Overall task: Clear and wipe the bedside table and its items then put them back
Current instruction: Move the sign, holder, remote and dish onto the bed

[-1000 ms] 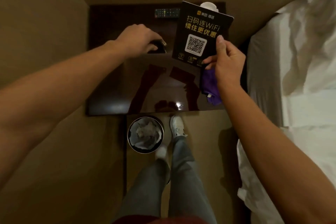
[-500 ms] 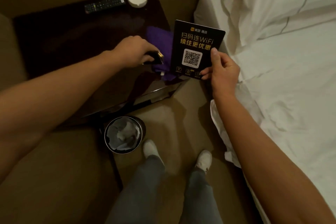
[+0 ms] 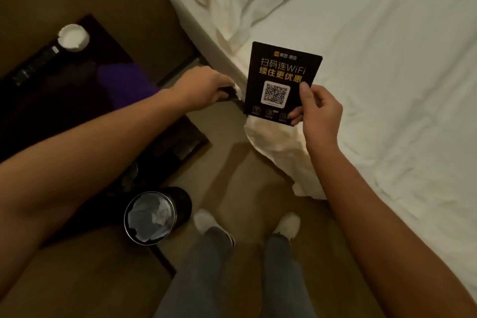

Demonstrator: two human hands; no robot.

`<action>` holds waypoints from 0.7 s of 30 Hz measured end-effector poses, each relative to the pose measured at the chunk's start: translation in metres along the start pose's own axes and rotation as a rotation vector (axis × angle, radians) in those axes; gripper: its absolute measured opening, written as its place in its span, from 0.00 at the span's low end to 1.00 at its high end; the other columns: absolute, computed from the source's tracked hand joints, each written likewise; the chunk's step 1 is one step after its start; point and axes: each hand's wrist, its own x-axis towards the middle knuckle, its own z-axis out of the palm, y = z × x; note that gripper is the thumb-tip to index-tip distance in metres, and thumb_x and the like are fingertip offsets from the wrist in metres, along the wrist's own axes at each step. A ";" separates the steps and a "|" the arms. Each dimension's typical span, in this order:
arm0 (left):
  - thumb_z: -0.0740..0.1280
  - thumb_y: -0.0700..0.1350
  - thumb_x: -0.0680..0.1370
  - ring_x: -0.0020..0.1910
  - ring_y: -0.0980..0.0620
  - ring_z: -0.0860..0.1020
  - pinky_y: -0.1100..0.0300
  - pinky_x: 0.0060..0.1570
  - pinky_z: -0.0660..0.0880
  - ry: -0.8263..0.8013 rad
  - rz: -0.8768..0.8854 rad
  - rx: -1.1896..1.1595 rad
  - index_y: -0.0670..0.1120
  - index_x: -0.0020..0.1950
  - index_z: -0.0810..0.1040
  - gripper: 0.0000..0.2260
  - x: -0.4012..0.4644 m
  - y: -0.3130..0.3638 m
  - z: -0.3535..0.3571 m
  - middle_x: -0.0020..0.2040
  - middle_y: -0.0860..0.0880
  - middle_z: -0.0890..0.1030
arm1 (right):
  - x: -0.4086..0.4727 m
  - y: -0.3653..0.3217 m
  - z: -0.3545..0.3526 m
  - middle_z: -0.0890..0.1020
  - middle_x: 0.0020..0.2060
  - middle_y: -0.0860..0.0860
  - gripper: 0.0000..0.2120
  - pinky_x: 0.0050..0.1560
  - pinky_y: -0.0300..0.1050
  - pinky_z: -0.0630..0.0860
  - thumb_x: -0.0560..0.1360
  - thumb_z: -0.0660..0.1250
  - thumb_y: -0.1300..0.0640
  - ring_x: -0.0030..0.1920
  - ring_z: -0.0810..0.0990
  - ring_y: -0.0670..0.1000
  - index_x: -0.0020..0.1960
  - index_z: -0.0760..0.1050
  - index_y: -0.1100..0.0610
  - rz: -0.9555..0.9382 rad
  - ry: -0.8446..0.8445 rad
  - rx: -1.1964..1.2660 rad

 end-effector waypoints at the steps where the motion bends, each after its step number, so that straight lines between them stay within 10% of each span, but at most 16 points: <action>1: 0.69 0.46 0.80 0.57 0.42 0.82 0.47 0.56 0.78 -0.011 0.026 0.016 0.49 0.68 0.79 0.16 0.013 0.019 0.000 0.59 0.45 0.84 | 0.003 0.004 -0.020 0.86 0.37 0.57 0.10 0.29 0.46 0.80 0.83 0.67 0.52 0.30 0.81 0.53 0.52 0.82 0.58 0.002 0.022 0.003; 21: 0.67 0.48 0.82 0.53 0.44 0.82 0.47 0.53 0.78 -0.168 0.290 0.120 0.54 0.68 0.80 0.14 0.186 0.221 0.037 0.59 0.48 0.85 | 0.053 0.067 -0.236 0.87 0.40 0.54 0.09 0.44 0.54 0.86 0.83 0.66 0.49 0.39 0.87 0.58 0.51 0.78 0.55 0.174 0.299 0.094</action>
